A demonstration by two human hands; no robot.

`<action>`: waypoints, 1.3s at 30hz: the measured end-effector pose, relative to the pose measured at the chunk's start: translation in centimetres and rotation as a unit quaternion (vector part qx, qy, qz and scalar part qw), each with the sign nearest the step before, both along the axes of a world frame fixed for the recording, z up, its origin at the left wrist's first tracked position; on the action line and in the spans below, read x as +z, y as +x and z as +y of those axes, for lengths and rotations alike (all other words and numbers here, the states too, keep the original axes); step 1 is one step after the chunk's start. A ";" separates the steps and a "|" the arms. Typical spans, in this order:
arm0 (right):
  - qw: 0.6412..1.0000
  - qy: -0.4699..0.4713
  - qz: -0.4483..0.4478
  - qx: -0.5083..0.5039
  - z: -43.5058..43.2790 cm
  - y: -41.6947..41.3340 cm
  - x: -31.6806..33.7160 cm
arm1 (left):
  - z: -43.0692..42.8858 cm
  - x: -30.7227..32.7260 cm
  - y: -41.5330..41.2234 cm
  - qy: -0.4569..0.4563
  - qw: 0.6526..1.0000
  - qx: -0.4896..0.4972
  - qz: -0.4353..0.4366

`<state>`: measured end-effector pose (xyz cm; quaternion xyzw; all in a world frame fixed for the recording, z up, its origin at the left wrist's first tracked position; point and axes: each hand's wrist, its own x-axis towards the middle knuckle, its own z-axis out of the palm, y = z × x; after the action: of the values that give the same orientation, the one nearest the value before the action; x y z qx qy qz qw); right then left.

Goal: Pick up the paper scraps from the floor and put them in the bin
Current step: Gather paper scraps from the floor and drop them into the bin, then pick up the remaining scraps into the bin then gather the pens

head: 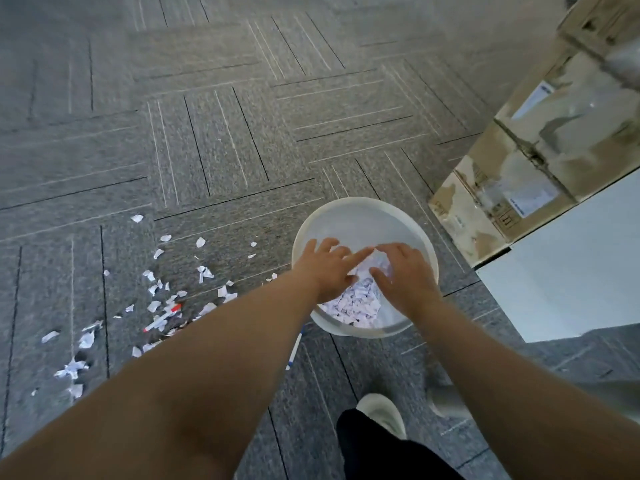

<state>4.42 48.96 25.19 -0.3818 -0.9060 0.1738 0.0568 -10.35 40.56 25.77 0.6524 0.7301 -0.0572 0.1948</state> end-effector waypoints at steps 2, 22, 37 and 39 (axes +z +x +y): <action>0.997 -0.031 -0.074 0.020 0.5 0.1 -0.5 | 0.2 -1.0 -1.1 -0.066 0.998 -0.013 0.018; 0.988 0.087 -0.092 0.094 -16.2 0.2 13.4 | -24.8 13.7 -1.8 0.074 0.983 0.135 0.100; 0.956 0.100 -0.075 0.265 -35.2 -8.6 16.3 | -49.7 15.3 -4.7 0.048 0.942 0.304 0.131; 0.952 0.094 -0.080 0.280 -35.0 -10.3 14.5 | -49.5 12.8 -5.8 0.042 0.940 0.317 0.122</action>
<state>-5.90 13.98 39.69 -0.1184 -0.9903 0.0662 -0.0309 -16.11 -8.97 38.61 0.3824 0.9192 -0.0405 0.0849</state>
